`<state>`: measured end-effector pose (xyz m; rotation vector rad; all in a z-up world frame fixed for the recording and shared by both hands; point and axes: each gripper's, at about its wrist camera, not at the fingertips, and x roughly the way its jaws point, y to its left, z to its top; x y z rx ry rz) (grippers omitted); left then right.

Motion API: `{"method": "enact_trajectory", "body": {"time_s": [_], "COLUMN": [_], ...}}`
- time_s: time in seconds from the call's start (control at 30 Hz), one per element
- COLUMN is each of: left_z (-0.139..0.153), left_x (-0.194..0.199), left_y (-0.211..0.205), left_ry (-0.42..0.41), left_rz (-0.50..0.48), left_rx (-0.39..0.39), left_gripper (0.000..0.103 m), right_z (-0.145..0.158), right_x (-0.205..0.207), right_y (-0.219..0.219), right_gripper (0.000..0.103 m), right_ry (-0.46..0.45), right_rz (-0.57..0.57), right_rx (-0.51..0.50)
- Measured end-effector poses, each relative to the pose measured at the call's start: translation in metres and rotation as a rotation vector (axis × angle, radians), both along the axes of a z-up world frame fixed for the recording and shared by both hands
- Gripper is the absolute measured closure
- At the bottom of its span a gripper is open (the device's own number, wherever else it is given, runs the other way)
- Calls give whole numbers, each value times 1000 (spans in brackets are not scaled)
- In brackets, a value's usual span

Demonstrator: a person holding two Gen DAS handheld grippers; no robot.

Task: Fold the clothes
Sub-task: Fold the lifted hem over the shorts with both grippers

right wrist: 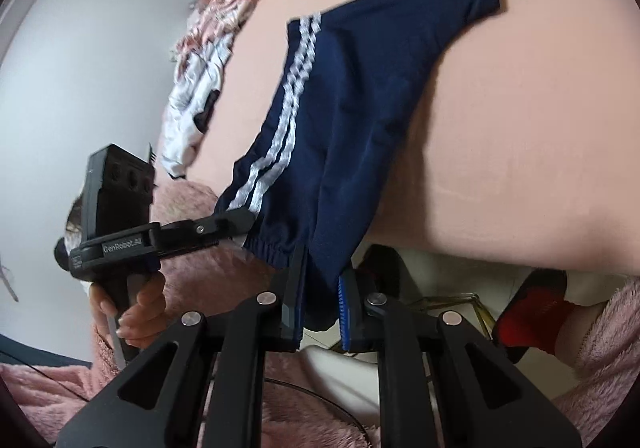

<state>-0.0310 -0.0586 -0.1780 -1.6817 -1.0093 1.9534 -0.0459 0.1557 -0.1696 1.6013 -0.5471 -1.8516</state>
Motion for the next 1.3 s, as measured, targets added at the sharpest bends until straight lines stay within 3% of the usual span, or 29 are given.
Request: {"method": "enact_trajectory", "body": {"time_s": [0.23,0.27,0.3,0.33,0.37,0.43,0.53,0.63,0.77,0.83,0.87,0.9,0.93,0.97,1.13,1.23,1.3], "left_z": [16,13,10,7,5,5,0,-8,-10,-16,-19,-21,-18,-15,6,-15,-24], "left_x": [-79,-94,-107,-116,-123,-126,-117,-109,-108,-111,-113,-116,-117,-119,-129,-138,-139], "left_y": [-4,-8,-13,-20,-28,-36,-35,-19,10,14,13,11,8,5,-13,-6,-7], "left_ry": [65,74,82,93,126,210,297,314,365,347,337,332,345,361,450,374,324], "left_rz": [-4,4,18,52,76,88,32,-71,-197,-208,-202,-196,-189,-179,-100,-130,-134], "left_rx": [27,41,53,57,41,-27,-154,-272,-383,-429,-444,-454,-444,-432,-376,-443,-446], "left_gripper": [77,63,42,34,32,32,36,50,55,58,70,86,91,93,94,91,84], "right_z": [33,33,33,31,29,32,35,22,1,-4,-7,-10,-13,-12,2,-3,-12], "right_x": [-63,-76,-90,-101,-112,-125,-125,-124,-123,-119,-117,-114,-111,-111,-112,-114,-117], "right_y": [0,0,0,1,1,0,-13,-26,-42,-51,-57,-62,-68,-66,-52,-46,-39], "right_gripper": [91,88,87,82,69,67,55,53,53,53,53,63,85,99,99,98,88], "right_ry": [104,111,117,120,121,177,270,306,273,277,297,316,335,342,394,380,329], "right_rz": [-18,-51,-84,-123,-164,-194,-127,-36,41,79,101,124,147,145,115,120,115], "right_rx": [-29,-27,-26,-5,21,127,237,360,382,381,399,417,436,438,456,501,499]}}
